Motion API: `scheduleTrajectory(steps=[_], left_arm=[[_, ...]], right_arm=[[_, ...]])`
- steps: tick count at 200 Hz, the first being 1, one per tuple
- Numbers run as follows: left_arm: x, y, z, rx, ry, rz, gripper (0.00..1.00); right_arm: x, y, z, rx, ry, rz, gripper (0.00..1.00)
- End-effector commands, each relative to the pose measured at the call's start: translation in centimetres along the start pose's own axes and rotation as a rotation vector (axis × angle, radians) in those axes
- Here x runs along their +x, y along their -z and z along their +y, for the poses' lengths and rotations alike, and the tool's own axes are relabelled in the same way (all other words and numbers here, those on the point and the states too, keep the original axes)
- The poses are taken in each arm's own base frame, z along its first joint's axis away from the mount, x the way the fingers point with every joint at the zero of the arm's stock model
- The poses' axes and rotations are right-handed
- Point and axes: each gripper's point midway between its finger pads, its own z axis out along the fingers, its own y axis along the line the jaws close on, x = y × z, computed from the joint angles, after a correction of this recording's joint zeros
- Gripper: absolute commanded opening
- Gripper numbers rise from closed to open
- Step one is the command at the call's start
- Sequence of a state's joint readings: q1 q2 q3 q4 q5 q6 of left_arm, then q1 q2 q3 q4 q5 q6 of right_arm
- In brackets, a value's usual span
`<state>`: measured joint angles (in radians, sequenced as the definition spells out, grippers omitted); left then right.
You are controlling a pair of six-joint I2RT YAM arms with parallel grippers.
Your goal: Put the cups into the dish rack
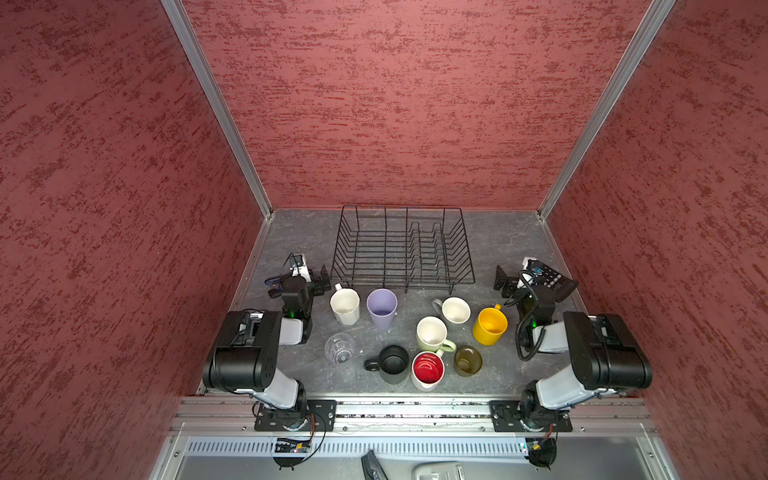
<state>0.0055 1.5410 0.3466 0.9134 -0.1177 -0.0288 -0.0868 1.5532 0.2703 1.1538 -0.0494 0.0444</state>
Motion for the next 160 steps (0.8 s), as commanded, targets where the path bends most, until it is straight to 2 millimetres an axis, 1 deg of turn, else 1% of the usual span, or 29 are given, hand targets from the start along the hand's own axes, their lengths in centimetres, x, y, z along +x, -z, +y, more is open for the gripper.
scheduleTrajectory(steps=[1,18,31,34,37,44,46,49,54,56,58,59,62,64,74,81,88,90,99,112,125,132,148,160], left_arm=[[-1.3,-0.1,0.2,-0.011,0.007,-0.040,1.00],[-1.4,0.0,0.0,-0.002,0.003,-0.045,1.00],[-2.3,0.6,-0.2,0.006,-0.003,-0.057,1.00],[-2.6,0.7,-0.1,0.000,-0.002,-0.058,1.00],[-2.8,0.9,0.0,-0.010,0.000,-0.059,1.00],[-3.5,1.4,0.5,-0.042,0.011,-0.060,1.00],[-3.6,1.6,0.6,-0.052,0.015,-0.057,1.00],[-3.9,1.8,0.9,-0.065,0.024,-0.052,1.00],[-4.6,2.3,1.2,-0.085,0.044,-0.050,1.00],[-4.8,2.5,1.3,-0.092,0.051,-0.047,1.00],[-5.0,2.7,1.5,-0.099,0.063,-0.044,1.00],[-5.1,2.8,1.6,-0.103,0.066,-0.041,1.00],[-5.4,3.2,1.8,-0.112,0.084,-0.036,0.99],[-5.6,3.4,1.9,-0.117,0.095,-0.034,1.00],[-6.7,4.7,2.7,-0.155,0.166,-0.025,1.00],[-7.8,5.8,3.4,-0.190,0.247,-0.049,0.99],[-9.0,6.9,3.4,-0.182,0.309,-0.077,1.00],[-9.2,7.0,3.2,-0.167,0.315,-0.077,1.00],[-11.1,8.3,2.3,-0.087,0.326,-0.125,1.00],[-13.3,9.8,1.1,0.013,0.283,-0.175,1.00],[-15.5,10.8,1.1,0.032,0.276,-0.186,1.00],[-16.7,11.2,1.2,0.037,0.274,-0.182,1.00],[-19.0,11.7,0.9,0.073,0.265,-0.165,1.00],[-20.4,11.7,0.5,0.105,0.251,-0.156,1.00]], right_arm=[[-0.7,-0.2,-0.1,0.005,0.005,-0.016,0.99],[-1.3,-0.1,-1.0,0.060,-0.019,-0.028,0.99],[-2.3,-0.2,-1.4,0.089,-0.023,-0.019,0.99],[-2.1,-0.4,-1.6,0.103,-0.027,-0.001,0.99],[-3.3,-0.4,-1.8,0.118,-0.034,-0.018,0.99],[-4.1,-0.7,-2.9,0.189,-0.064,0.013,0.99],[-4.1,-0.8,-3.3,0.216,-0.080,0.036,0.99],[-4.9,-0.9,-3.8,0.250,-0.105,0.040,0.99],[-5.4,-1.0,-4.5,0.308,-0.150,0.076,0.99],[-6.1,-1.0,-4.6,0.319,-0.167,0.075,0.99],[-6.2,-1.0,-4.8,0.332,-0.185,0.090,0.99],[-6.9,-1.1,-4.8,0.336,-0.204,0.088,0.99],[-7.1,-1.1,-4.7,0.341,-0.222,0.100,0.99],[-7.6,-1.1,-4.7,0.343,-0.239,0.099,0.99],[-9.3,-1.0,-3.9,0.313,-0.322,0.122,0.99],[-10.3,-0.8,-2.7,0.254,-0.362,0.135,0.99],[-11.1,-0.6,-1.5,0.189,-0.376,0.144,0.99],[-11.2,-0.5,-1.3,0.176,-0.379,0.148,0.99],[-11.8,0.0,-0.2,0.113,-0.390,0.145,0.99],[-12.8,0.7,1.5,0.003,-0.373,0.152,0.99],[-13.1,1.5,2.3,-0.030,-0.353,0.223,0.96],[-13.1,2.0,2.4,-0.022,-0.346,0.269,0.94],[-12.3,3.8,3.1,-0.037,-0.324,0.395,0.90],[-11.1,5.5,3.2,-0.020,-0.326,0.491,0.86]])
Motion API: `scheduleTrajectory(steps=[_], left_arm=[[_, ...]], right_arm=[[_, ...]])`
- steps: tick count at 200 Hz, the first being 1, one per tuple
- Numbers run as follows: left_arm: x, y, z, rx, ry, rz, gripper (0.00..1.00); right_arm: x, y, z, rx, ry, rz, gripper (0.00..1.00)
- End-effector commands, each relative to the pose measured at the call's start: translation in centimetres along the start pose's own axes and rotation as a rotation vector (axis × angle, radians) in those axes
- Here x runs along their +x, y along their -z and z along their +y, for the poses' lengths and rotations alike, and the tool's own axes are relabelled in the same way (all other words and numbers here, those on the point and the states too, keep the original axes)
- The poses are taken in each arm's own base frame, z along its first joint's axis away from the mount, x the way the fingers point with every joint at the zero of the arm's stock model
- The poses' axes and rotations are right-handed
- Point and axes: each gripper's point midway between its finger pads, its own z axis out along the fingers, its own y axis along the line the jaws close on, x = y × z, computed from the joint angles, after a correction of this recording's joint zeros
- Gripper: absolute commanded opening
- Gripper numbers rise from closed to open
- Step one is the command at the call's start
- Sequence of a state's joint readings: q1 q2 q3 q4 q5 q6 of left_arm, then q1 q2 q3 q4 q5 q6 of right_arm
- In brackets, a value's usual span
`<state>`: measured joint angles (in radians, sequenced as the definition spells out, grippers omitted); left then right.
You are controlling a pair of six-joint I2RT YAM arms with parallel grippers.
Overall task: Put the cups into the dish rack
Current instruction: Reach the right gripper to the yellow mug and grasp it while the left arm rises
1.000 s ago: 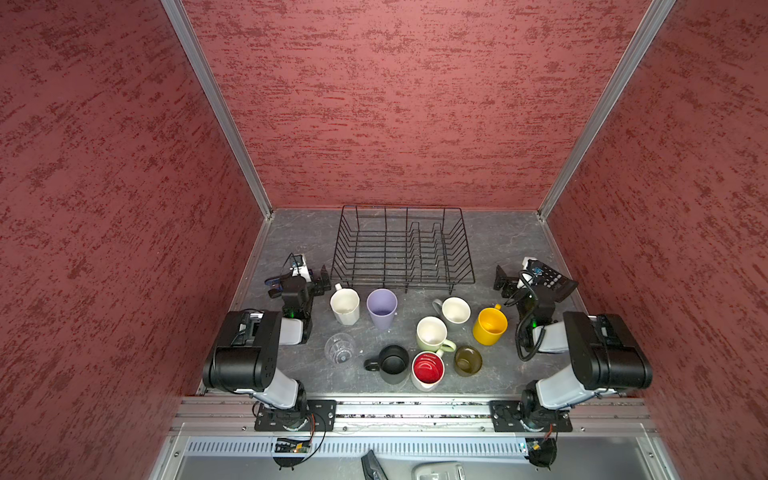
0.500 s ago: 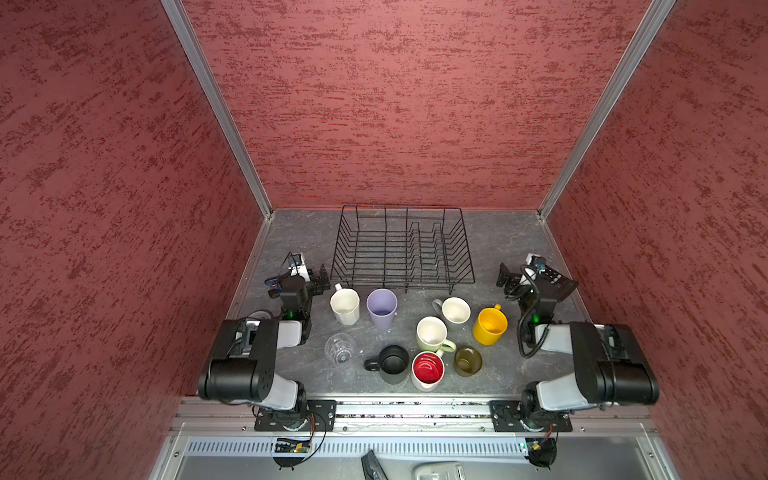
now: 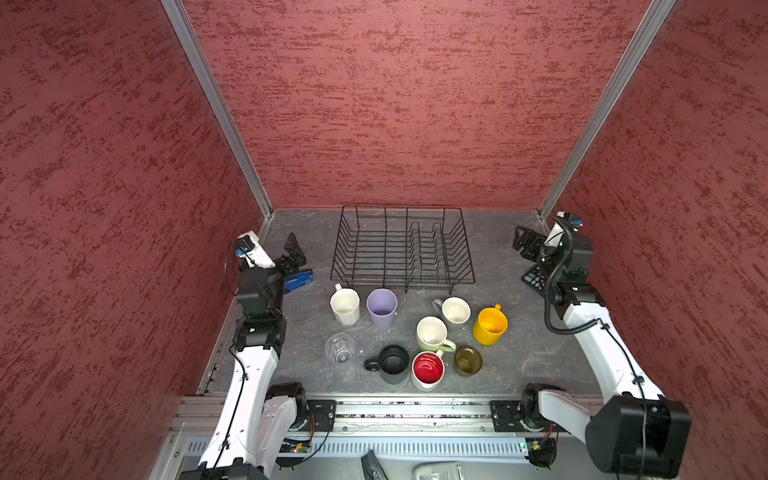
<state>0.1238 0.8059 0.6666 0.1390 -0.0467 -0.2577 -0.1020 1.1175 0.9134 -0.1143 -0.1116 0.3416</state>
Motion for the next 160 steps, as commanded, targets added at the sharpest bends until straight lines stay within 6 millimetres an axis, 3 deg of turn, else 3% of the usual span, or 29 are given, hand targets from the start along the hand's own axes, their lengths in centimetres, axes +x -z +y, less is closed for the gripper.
scheduleTrajectory(steps=[1,35,81,116,160], left_arm=[[0.2,-0.2,-1.4,0.075,-0.005,0.137,1.00],[-1.5,-1.4,-4.0,0.198,-0.034,0.147,1.00],[-0.7,-1.4,-4.8,0.267,-0.022,0.174,1.00],[-1.2,-0.7,-4.7,0.278,-0.010,0.152,1.00],[-1.3,-0.5,-4.3,0.270,0.007,0.149,1.00]], right_arm=[[5.2,3.1,-0.3,0.028,-0.016,0.303,0.85],[9.5,7.7,-1.2,0.098,-0.058,0.514,0.73],[15.0,12.3,-2.8,0.204,-0.089,0.741,0.63],[17.0,13.8,-2.7,0.204,-0.106,0.786,0.57],[19.2,13.4,-2.1,0.195,-0.116,0.844,0.53]])
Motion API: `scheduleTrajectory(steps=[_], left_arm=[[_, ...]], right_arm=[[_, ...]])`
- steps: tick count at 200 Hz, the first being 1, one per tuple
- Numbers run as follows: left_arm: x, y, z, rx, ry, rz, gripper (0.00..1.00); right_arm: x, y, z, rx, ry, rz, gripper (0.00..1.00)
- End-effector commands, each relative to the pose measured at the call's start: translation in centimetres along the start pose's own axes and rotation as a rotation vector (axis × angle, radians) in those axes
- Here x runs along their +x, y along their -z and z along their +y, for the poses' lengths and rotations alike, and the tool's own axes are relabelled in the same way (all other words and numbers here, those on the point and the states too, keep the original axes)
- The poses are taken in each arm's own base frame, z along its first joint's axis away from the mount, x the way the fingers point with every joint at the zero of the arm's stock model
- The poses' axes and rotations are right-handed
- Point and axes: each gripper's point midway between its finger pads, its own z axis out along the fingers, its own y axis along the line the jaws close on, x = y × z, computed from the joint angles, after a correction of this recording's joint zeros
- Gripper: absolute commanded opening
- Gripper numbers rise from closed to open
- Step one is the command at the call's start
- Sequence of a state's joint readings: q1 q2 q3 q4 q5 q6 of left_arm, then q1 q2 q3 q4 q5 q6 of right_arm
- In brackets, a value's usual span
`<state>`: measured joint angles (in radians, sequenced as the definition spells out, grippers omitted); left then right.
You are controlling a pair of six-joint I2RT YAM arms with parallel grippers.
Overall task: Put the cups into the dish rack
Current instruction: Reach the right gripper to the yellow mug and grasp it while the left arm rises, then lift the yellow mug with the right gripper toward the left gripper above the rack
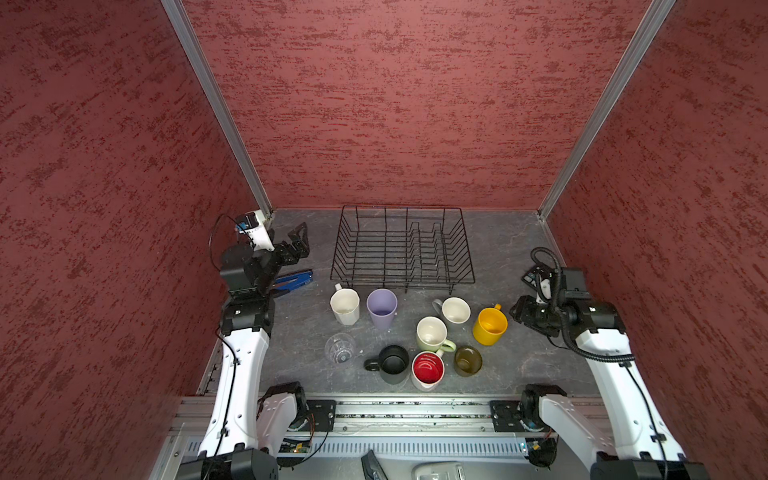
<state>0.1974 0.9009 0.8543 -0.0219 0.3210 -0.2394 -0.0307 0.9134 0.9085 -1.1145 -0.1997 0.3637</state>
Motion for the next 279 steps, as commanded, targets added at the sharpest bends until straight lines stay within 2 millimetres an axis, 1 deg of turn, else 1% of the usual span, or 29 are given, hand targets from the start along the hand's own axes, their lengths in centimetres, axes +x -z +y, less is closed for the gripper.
scheduleTrajectory(steps=[1,19,55,77,99,127,160,187,202,222,256,279], left_arm=[[-0.3,0.3,0.0,0.015,0.012,-0.012,1.00],[-0.3,0.5,0.1,0.010,0.018,-0.016,1.00],[-0.8,1.2,0.4,-0.002,0.014,-0.040,1.00],[-1.0,1.5,0.4,-0.005,0.010,-0.054,1.00],[-1.1,1.7,0.5,-0.007,0.012,-0.061,1.00],[-1.3,1.9,0.6,-0.012,0.011,-0.070,1.00],[-1.2,2.0,0.7,-0.015,0.011,-0.072,1.00],[-1.2,2.0,0.7,-0.019,0.009,-0.073,1.00],[-1.2,2.0,0.8,-0.021,0.010,-0.074,1.00],[-1.1,1.9,0.9,-0.023,0.012,-0.070,1.00],[-1.1,1.9,1.1,-0.032,0.012,-0.072,1.00],[-1.1,1.9,1.1,-0.032,0.012,-0.074,1.00]], right_arm=[[1.4,-1.1,0.2,0.007,-0.016,0.056,0.53],[1.4,-1.8,0.0,0.049,-0.008,0.068,0.53],[1.0,-3.1,-1.3,0.164,-0.022,0.078,0.52],[0.5,-4.0,-1.3,0.180,-0.017,0.073,0.51],[0.0,-5.4,-0.9,0.174,-0.014,0.067,0.50],[-0.4,-7.1,-1.0,0.174,-0.009,0.065,0.47],[-1.0,-8.3,-0.7,0.167,0.010,0.060,0.44],[-1.2,-9.2,-1.0,0.185,0.019,0.066,0.39],[-1.4,-9.4,-1.1,0.194,0.025,0.065,0.34],[-1.8,-9.3,-1.1,0.204,0.034,0.054,0.24],[-2.2,-9.0,-1.3,0.224,0.063,0.045,0.12],[-2.6,-8.4,-1.5,0.244,0.074,0.031,0.02]])
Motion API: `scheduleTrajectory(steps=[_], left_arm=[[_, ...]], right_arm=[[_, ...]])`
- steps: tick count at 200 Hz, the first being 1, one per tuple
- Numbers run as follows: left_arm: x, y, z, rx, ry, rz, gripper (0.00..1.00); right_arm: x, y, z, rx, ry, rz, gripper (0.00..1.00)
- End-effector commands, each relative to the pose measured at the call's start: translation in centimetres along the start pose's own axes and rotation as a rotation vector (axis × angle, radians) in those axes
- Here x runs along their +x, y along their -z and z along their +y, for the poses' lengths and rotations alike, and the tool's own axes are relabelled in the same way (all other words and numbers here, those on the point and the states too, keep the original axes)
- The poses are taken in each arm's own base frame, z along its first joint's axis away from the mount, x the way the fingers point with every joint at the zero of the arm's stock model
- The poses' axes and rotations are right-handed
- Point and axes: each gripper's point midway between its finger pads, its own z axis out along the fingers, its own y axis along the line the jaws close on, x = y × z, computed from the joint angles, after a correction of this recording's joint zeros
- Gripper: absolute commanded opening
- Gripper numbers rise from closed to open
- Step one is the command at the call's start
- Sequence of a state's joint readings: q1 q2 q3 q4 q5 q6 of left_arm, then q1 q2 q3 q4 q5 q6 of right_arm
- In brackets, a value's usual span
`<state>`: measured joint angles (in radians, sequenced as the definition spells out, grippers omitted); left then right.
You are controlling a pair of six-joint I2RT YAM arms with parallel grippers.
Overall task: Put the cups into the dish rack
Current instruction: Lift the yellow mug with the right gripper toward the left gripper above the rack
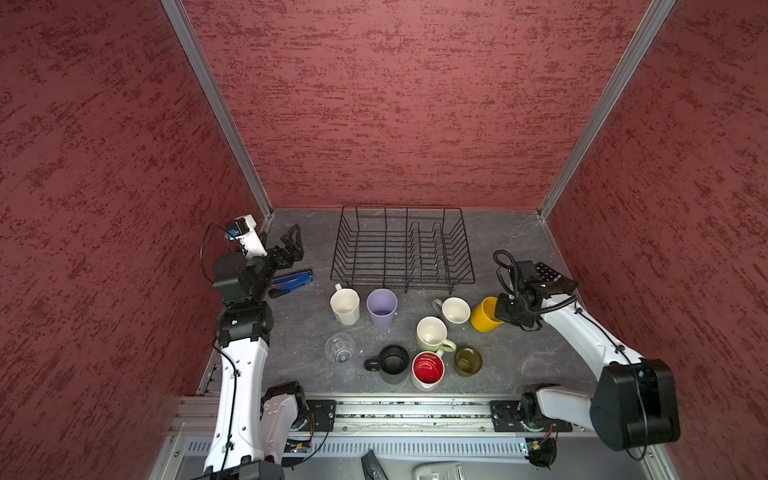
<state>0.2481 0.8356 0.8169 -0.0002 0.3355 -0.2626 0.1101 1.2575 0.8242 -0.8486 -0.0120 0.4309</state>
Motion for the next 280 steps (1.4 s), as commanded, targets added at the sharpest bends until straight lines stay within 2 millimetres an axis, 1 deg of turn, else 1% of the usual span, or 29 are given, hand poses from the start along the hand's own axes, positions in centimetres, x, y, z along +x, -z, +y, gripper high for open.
scheduleTrajectory(steps=[1,5,44,59,74,82,96,114,127,142,155,165,182,201,217,224,247,250,267,280], left_arm=[[-0.2,0.2,0.4,-0.015,0.004,-0.016,1.00],[-0.2,0.2,0.4,-0.013,0.003,-0.017,1.00],[-0.2,0.2,0.5,-0.016,0.007,-0.019,1.00],[-0.2,0.2,0.6,-0.021,0.011,-0.020,1.00],[-0.3,0.2,0.8,-0.036,0.023,-0.026,1.00],[-0.2,0.2,1.0,-0.045,0.030,-0.024,1.00],[-0.2,0.2,1.2,-0.056,0.043,-0.026,1.00],[-0.2,0.0,0.9,-0.039,0.071,-0.012,1.00],[-0.2,-0.3,0.2,0.006,0.109,0.007,1.00],[0.1,-0.9,-1.0,0.085,0.182,0.055,1.00],[0.7,-1.5,-1.8,0.156,0.280,0.103,1.00],[1.1,-2.0,-2.9,0.238,0.360,0.139,1.00],[1.2,-2.5,-5.0,0.395,0.471,0.190,1.00],[1.3,-3.0,-6.8,0.518,0.572,0.238,1.00],[2.4,-3.5,-8.8,0.592,0.613,0.311,1.00],[2.8,-3.6,-9.9,0.627,0.611,0.344,0.99],[4.7,-3.9,-13.6,0.721,0.630,0.458,0.99],[4.3,-3.8,-14.3,0.752,0.613,0.449,0.99],[5.1,-3.8,-16.6,0.825,0.625,0.507,0.99],[5.4,-3.7,-18.1,0.883,0.632,0.546,0.99]], right_arm=[[-1.6,0.9,-0.5,0.050,0.018,-0.068,0.01],[-1.8,1.1,-0.5,0.053,0.018,-0.075,0.00],[-3.2,3.2,-0.5,0.065,0.017,-0.131,0.00],[-4.1,4.5,-0.1,0.054,0.011,-0.166,0.00],[-5.3,6.3,0.4,0.033,0.002,-0.215,0.00],[-6.0,7.5,0.6,0.020,-0.004,-0.246,0.00],[-7.4,10.3,1.1,0.002,-0.008,-0.312,0.00],[-9.2,14.4,1.5,-0.025,-0.015,-0.411,0.00],[-10.4,17.6,2.4,-0.073,-0.014,-0.484,0.00],[-11.7,20.9,4.3,-0.181,-0.002,-0.559,0.00],[-12.5,22.8,6.5,-0.298,0.019,-0.598,0.00],[-13.1,23.6,8.1,-0.385,0.037,-0.614,0.00],[-13.9,24.0,10.9,-0.518,0.084,-0.627,0.00],[-14.7,24.4,13.7,-0.640,0.134,-0.644,0.00],[-14.9,25.2,16.5,-0.764,0.199,-0.653,0.00],[-15.0,25.6,17.7,-0.808,0.231,-0.655,0.00],[-14.3,25.9,21.5,-0.915,0.351,-0.635,0.00],[-14.1,25.9,22.0,-0.927,0.370,-0.631,0.00],[-13.3,25.9,24.1,-0.991,0.442,-0.608,0.00],[-12.6,26.2,25.5,-1.059,0.484,-0.592,0.00]])
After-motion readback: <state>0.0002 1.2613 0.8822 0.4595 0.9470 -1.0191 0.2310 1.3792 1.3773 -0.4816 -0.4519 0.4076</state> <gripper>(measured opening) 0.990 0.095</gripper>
